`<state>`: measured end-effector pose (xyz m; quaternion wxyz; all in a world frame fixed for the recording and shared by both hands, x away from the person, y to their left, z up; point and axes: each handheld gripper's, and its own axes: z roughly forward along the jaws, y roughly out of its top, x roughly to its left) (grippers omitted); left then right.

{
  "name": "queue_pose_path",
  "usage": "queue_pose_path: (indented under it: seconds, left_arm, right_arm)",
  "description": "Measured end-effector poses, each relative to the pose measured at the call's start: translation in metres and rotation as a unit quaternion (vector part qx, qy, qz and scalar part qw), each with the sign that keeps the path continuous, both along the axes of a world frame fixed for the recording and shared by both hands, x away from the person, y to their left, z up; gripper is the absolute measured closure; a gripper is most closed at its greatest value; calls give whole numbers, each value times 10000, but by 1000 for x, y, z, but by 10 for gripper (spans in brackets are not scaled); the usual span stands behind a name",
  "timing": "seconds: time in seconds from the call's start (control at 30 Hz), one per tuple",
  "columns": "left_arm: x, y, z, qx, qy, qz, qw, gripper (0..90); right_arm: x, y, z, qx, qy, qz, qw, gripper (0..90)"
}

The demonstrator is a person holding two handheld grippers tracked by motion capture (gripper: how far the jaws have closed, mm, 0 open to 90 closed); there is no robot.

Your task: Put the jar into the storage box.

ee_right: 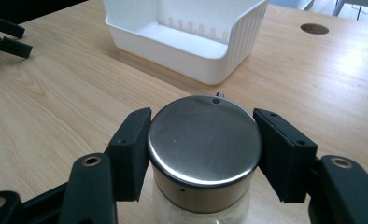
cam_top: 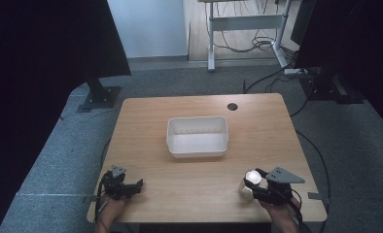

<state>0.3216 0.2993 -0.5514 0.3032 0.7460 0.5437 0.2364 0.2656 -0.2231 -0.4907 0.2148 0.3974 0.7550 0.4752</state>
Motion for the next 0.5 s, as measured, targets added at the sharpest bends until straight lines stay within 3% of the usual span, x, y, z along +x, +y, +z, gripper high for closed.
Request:
queue_pose_path:
  seconds: [0.5]
  left_arm:
    - [0,0,0,2,1,0,10000,0]
  right_arm:
    - [16,15,11,-44,-94,212,9997,390]
